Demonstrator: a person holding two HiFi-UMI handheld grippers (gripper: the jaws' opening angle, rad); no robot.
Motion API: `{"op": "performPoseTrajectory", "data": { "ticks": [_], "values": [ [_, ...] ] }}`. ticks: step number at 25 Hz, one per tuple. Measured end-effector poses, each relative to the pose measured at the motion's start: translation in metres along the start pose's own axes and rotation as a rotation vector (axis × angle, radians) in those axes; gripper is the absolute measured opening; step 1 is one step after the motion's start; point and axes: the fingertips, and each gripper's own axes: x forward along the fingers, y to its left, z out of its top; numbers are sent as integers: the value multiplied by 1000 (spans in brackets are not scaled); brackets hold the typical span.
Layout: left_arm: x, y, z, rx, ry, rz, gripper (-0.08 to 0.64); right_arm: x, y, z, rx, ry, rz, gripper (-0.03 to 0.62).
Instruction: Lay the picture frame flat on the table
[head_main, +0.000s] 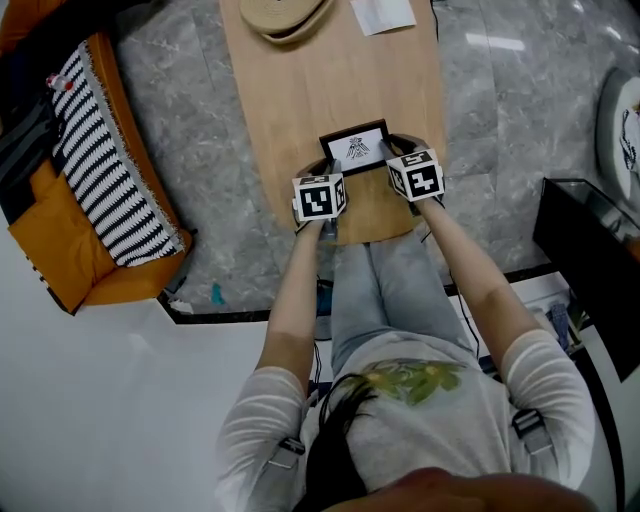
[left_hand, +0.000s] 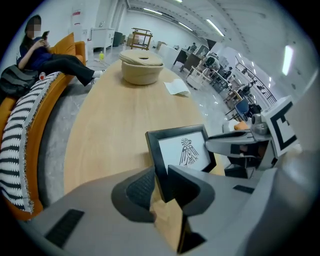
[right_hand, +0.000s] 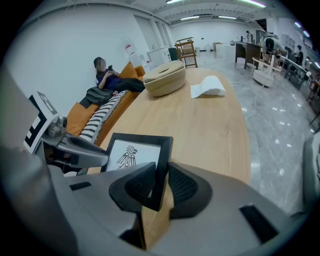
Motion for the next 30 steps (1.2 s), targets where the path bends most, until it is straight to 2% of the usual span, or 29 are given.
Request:
{"op": "performPoseTrajectory", "data": {
  "ticks": [17,19,22,24,30],
  "values": [
    [43,8,-13,43,52,22,94,32,-17,-22,25,59,7,87],
    [46,10,-15,70,59,42,94,36,-17,-26,16,69,15,91],
    [48,10,-13,168,60,82,100,42,-17,-34,2,86,34,97],
    [49,9,-12,196,54,84,107,44,-18,-36,-9,74,45,103],
    [51,10,-13,175,33,77,114,44,-17,-35,-26,71,37,106]
  ]
}}
